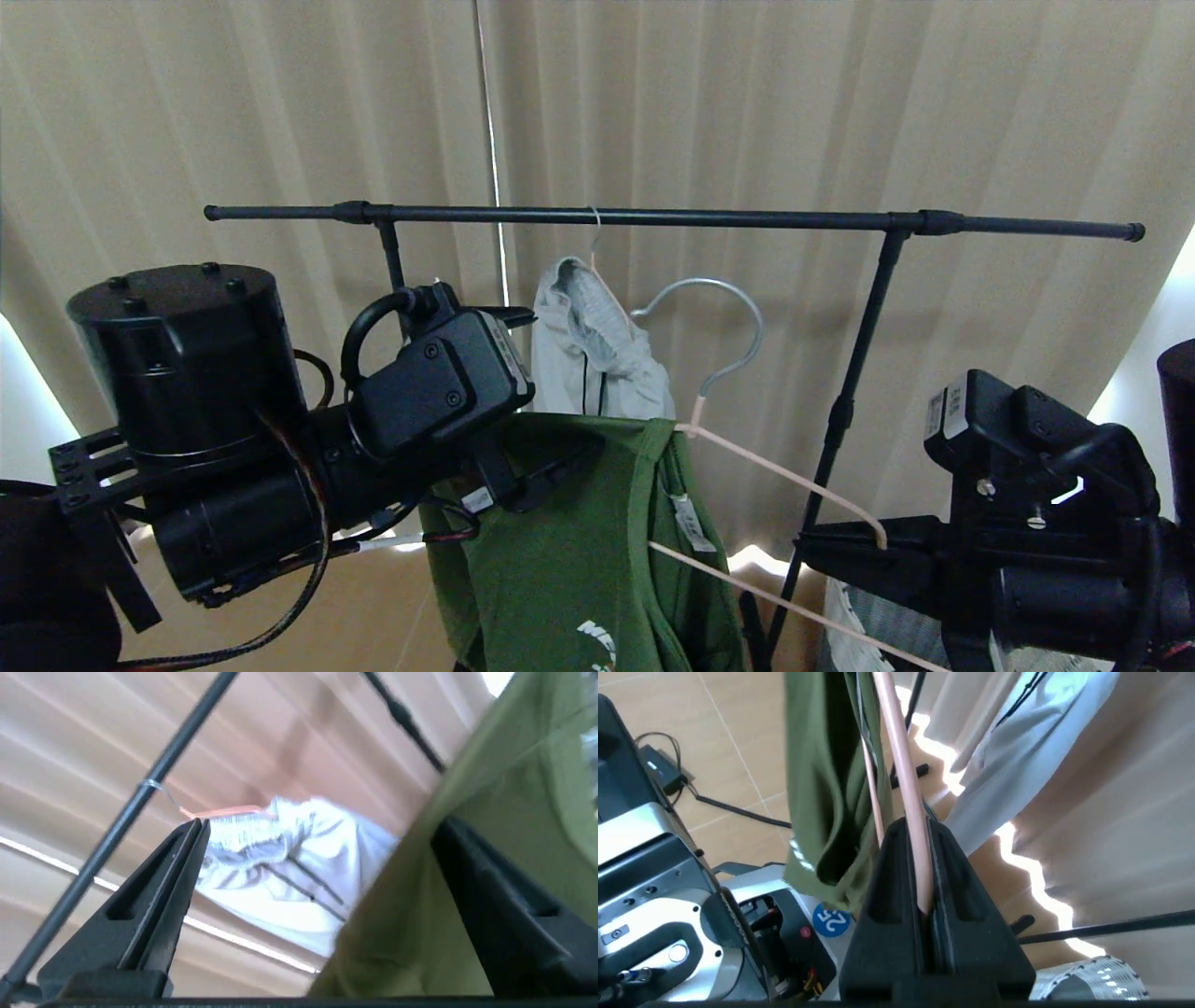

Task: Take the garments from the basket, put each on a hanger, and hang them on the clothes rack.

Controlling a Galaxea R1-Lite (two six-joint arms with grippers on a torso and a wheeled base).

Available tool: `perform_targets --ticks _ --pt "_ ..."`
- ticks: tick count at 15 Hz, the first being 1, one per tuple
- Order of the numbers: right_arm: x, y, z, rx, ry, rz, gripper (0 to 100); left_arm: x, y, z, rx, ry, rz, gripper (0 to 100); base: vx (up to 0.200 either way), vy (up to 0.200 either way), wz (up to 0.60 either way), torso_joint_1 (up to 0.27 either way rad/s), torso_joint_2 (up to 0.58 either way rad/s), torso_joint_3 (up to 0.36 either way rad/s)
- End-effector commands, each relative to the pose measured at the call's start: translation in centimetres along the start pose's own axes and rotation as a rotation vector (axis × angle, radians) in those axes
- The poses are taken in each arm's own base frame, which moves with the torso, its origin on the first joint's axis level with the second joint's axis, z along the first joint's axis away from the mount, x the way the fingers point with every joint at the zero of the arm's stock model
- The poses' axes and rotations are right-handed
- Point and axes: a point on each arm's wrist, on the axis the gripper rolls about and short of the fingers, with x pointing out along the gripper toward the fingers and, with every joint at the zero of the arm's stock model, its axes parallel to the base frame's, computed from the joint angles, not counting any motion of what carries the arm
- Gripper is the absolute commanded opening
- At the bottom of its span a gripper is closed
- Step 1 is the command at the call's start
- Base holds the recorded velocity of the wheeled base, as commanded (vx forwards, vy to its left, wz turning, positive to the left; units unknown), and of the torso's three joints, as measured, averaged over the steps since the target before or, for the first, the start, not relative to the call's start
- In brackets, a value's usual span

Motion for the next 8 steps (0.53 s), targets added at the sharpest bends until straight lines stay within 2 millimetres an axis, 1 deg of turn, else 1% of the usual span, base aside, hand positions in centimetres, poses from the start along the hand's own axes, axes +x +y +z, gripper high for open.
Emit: perform_targets --ticks 1,2,8 --pt "-0.03 0.09 -0.03 -0.003 -0.001 0.005 0 0.53 -0.12 -0.80 -0.005 0.029 -0.008 100 0.000 0.000 0.00 0.000 0.00 0.000" --pt "-0.03 0.11 -0.03 -0.004 -0.001 0.005 0 0.53 -0.12 -0.80 -0.005 0.029 -0.008 0 0.000 0.000 0.00 0.000 0.00 0.000" --pt "-0.04 0.14 0.04 -0.006 -0.006 0.021 0 0.41 -0.31 -1.02 -0.008 0.032 -0.018 0 0.000 0.000 0.00 0.000 0.00 0.000"
